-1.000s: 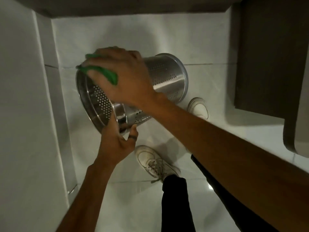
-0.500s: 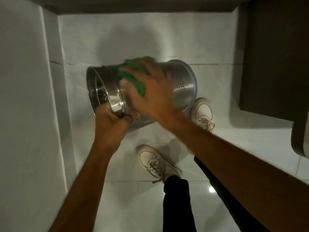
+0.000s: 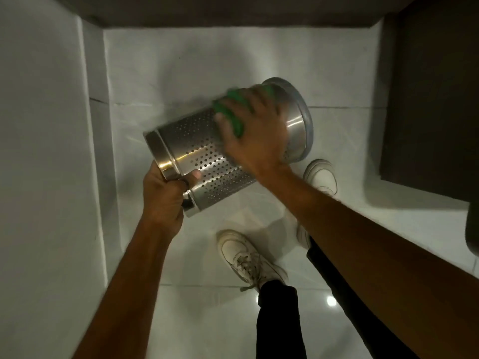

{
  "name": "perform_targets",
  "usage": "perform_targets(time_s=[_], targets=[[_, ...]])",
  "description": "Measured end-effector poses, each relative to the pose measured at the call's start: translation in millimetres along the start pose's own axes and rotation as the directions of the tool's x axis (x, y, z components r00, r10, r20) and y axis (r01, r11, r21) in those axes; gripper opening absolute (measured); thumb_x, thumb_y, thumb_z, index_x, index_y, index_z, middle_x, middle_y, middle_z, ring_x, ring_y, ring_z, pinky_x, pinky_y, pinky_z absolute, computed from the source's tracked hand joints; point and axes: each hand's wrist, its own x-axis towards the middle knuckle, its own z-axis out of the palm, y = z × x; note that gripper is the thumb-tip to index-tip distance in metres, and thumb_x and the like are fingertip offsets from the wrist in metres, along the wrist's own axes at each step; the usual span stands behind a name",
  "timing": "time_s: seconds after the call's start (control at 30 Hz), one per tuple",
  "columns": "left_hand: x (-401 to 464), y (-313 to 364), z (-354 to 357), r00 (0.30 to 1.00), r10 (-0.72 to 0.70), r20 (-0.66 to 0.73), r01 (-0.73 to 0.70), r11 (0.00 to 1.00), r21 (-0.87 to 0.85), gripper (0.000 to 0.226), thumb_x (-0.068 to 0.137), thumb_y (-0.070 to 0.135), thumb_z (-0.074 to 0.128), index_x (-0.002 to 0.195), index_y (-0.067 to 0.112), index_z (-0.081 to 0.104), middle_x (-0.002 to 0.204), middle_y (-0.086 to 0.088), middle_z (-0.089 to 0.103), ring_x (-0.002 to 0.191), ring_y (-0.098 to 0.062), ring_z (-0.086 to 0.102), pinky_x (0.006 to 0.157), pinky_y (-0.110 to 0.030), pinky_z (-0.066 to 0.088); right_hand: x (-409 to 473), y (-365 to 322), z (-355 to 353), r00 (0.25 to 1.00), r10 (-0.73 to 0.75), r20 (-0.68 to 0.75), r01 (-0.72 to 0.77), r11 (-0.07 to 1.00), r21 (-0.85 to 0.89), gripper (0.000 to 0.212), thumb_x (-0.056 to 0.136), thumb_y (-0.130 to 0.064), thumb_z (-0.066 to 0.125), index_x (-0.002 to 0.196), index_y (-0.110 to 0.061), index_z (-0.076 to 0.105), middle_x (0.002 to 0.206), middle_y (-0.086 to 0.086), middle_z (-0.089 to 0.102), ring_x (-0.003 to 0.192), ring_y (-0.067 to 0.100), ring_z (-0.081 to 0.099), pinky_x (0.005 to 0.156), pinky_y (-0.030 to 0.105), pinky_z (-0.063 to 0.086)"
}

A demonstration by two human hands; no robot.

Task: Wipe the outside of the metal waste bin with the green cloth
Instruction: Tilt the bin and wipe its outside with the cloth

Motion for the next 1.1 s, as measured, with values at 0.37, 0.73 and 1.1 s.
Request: perform_targets(time_s=[0.37, 0.73, 1.1], targets=[[-35, -22, 11, 0.998, 0.062, 0.012, -0.063, 0.991, 0.122, 0.039, 0.070, 0.035, 0.083, 0.106, 0.029, 0.070, 0.095, 0.018, 0.078, 0.089, -0.003, 0.074, 0.067, -0.016, 0.058, -29, 85, -36, 0.936, 0.351, 0.008, -0.351, 0.935, 0.053, 0.043, 0.105, -0.037, 0.061, 0.142, -0.016, 0.064, 0.154, 0.012, 0.059, 0.151, 0.033, 0.046, 0.126, 0.057, 0.035], [-43, -42, -3, 0.989, 0.127, 0.072, -0.146, 0.856, 0.495, 0.037, 0.071, 0.006, 0.087, 0.085, 0.035, 0.070, 0.076, 0.023, 0.071, 0.078, 0.012, 0.066, 0.077, -0.027, 0.061, -57, 30, -5, 0.940, -0.336, -0.056, 0.340, 0.936, 0.091, 0.043, 0.099, -0.048, 0.063, 0.138, -0.029, 0.058, 0.145, 0.005, 0.067, 0.147, 0.032, 0.049, 0.125, 0.047, 0.032], [-49, -30, 23, 0.901, 0.411, 0.139, -0.428, 0.788, 0.444, 0.024, 0.073, -0.010, 0.077, 0.088, 0.008, 0.073, 0.075, 0.007, 0.074, 0.074, -0.005, 0.072, 0.067, -0.014, 0.055, -38, -38, -10, 0.917, -0.319, -0.239, 0.378, 0.887, 0.266, 0.033, 0.091, -0.040, 0.066, 0.118, -0.024, 0.075, 0.127, 0.006, 0.077, 0.133, 0.030, 0.059, 0.125, 0.037, 0.028]])
